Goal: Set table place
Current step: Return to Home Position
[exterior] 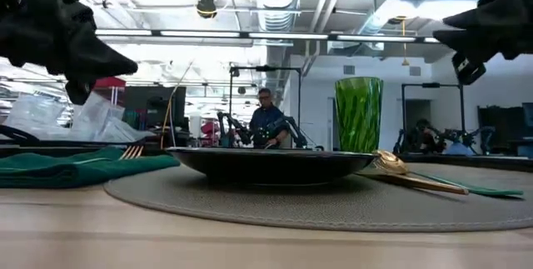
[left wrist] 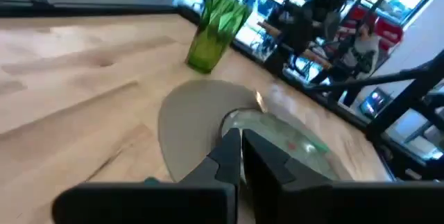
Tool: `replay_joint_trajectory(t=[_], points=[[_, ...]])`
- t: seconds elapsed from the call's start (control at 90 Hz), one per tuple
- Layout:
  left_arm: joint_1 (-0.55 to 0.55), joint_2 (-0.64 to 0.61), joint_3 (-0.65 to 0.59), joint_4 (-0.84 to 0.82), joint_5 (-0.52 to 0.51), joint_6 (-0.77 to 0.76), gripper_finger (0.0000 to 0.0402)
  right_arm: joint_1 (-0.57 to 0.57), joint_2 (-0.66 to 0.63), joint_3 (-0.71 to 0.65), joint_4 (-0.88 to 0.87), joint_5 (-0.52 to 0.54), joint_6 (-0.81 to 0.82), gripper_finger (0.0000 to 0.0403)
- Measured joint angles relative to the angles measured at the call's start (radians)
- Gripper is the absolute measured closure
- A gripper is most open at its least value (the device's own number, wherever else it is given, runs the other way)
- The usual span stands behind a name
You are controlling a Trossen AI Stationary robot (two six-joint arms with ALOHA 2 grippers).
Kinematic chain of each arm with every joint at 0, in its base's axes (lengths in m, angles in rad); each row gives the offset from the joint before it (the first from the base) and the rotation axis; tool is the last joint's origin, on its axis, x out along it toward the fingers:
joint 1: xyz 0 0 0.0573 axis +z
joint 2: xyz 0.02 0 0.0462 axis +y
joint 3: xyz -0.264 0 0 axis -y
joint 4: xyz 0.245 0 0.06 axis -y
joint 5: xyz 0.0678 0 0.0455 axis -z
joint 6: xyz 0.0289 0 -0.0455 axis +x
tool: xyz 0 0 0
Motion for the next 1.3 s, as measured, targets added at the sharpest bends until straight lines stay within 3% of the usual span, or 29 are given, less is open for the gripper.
replay_joint_trajectory(t=[0.067,0.2,0.578,1.3], points=[[0.0,0.003,0.006,0.013,0.0,0.097,0.0401,0.041,0.004,0.0,0.001,0.069,-0.06,0.0305],[0.001,-0.001,0.005,0.026,-0.007,0.211,0.0401,0.06,0.044,0.0,-0.001,0.104,-0.113,0.0305],[0.001,-0.001,0.004,-0.023,-0.024,0.264,0.0401,-0.007,0.085,-0.001,0.002,0.116,-0.166,0.0305],[0.001,0.002,0.01,-0.085,-0.027,0.259,0.0402,-0.013,0.085,-0.002,0.002,0.115,-0.165,0.0305]])
